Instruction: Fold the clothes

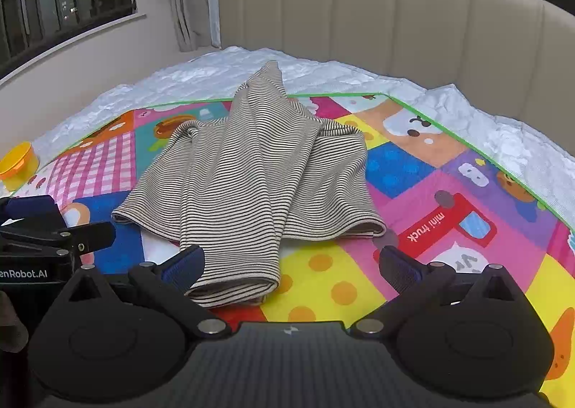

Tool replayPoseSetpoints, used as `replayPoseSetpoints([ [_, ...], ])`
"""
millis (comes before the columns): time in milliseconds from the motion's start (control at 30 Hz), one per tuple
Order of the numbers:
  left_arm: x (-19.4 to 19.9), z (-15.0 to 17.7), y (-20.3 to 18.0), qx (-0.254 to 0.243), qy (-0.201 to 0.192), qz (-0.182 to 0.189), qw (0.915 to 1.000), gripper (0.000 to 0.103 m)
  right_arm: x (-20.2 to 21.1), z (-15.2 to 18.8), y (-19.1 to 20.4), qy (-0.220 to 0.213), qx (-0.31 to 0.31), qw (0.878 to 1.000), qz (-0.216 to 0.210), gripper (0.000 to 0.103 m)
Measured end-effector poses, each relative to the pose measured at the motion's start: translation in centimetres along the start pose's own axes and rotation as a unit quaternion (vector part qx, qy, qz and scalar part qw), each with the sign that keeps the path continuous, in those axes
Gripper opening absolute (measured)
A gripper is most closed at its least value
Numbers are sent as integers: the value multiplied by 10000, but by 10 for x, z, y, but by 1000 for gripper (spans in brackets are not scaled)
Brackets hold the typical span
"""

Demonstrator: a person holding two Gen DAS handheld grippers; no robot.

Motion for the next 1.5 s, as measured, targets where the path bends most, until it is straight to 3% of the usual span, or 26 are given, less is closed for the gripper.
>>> replayPoseSetpoints([
  [1500, -2, 2, -1, 43, 81, 5, 10000, 103, 4, -2, -10, 35, -366, 9990, -265, 103],
])
Point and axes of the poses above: each gripper's, at about its wrist camera, not at the fingertips, and x roughly against the way its jaws point, y to its left, z to its underside, the point moved 3 cm from there along -x, roughly the way its jaws point, and after that the axes turned 10 degrees about -x, right-handed, at the moved point
